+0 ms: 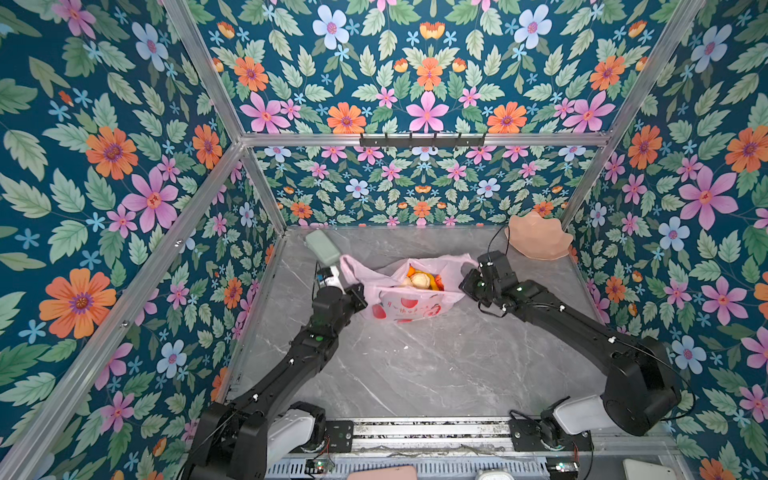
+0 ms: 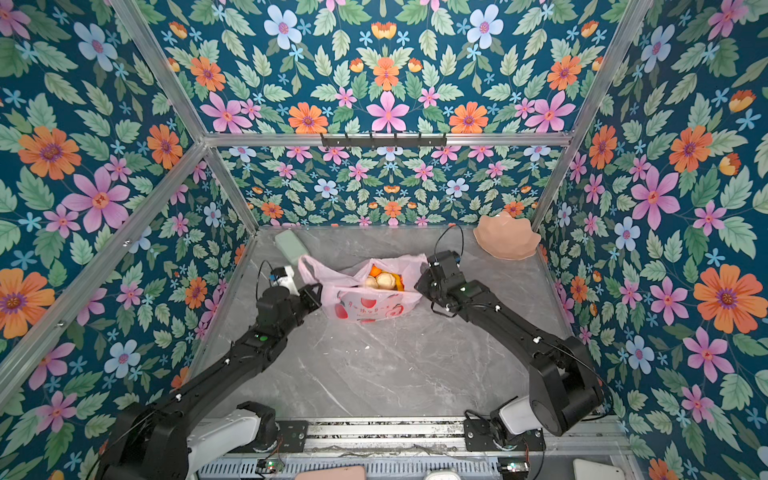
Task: Take the fake fruits out of the plastic bag
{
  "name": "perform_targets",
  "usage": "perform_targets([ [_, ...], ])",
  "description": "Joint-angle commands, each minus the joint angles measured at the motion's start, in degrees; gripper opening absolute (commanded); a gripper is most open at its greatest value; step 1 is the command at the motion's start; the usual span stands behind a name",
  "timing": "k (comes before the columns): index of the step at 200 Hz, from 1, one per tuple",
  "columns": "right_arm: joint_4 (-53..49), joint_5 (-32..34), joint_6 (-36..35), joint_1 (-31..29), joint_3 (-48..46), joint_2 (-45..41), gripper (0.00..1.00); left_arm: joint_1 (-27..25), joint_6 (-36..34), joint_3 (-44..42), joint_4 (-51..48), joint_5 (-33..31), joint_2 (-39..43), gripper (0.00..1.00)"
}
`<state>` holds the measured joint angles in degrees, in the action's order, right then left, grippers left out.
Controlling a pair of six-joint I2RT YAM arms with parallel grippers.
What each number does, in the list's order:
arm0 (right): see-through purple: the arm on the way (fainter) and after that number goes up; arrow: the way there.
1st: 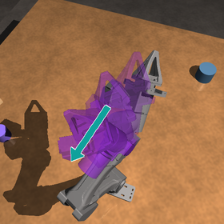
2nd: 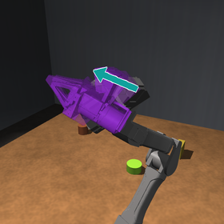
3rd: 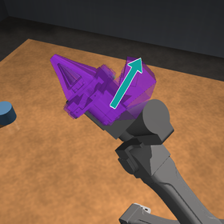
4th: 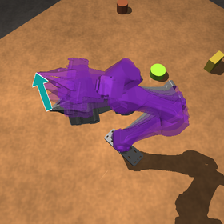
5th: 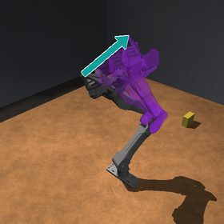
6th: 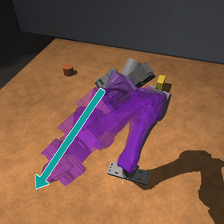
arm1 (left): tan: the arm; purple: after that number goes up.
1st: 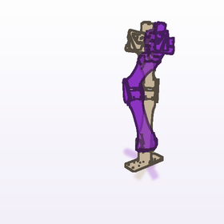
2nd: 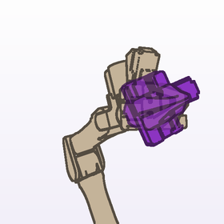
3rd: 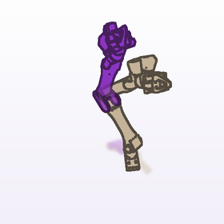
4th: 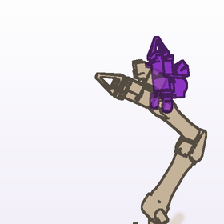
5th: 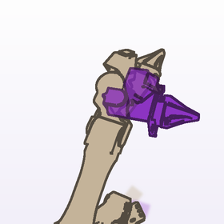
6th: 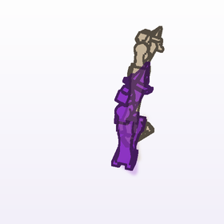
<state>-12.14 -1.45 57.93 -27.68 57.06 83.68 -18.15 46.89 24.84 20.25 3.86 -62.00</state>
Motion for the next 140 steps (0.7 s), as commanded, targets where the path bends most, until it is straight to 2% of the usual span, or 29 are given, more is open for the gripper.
perform_targets([
  [1, 8.21, -2.17, 6.49, 0.16, -3.20, 2.09, 0.00, 1.45, 5.02, -3.40, 1.21, -1.05, -0.79, 0.00],
  [9, 9.33, -3.11, 6.98, 0.17, -3.59, 2.92, 0.00, 1.44, 3.18, -1.94, -1.44, 1.01, -1.61, 0.00],
  [21, 10.36, -3.88, 6.93, 0.18, -3.72, 3.55, 0.00, 0.99, 1.57, 0.19, -5.34, 1.63, -1.84, 0.08],
  [49, 9.44, -2.75, 6.17, 0.25, -3.18, 2.96, 0.00, 0.97, -0.37, 2.69, -15.22, -2.75, 1.65, 0.41],
  [91, 6.64, -0.80, 2.81, -0.08, -3.17, 0.72, 0.00, 0.97, -2.95, 9.04, -33.97, -8.71, 7.55, 0.73],
  [109, 5.77, 0.51, 1.63, -0.08, -3.57, -0.33, 0.00, 1.27, -4.50, 11.81, -40.10, -11.11, 10.20, 0.81],
  [127, 5.34, 1.16, 0.31, -0.08, -3.63, -0.83, 0.00, 1.39, -6.15, 16.13, -46.84, -13.15, 10.30, 0.83],
  [140, 5.16, 1.45, -0.46, -0.09, -3.67, -0.99, 0.00, 1.39, -7.27, 20.02, -53.71, -17.98, 9.93, 0.83],
])
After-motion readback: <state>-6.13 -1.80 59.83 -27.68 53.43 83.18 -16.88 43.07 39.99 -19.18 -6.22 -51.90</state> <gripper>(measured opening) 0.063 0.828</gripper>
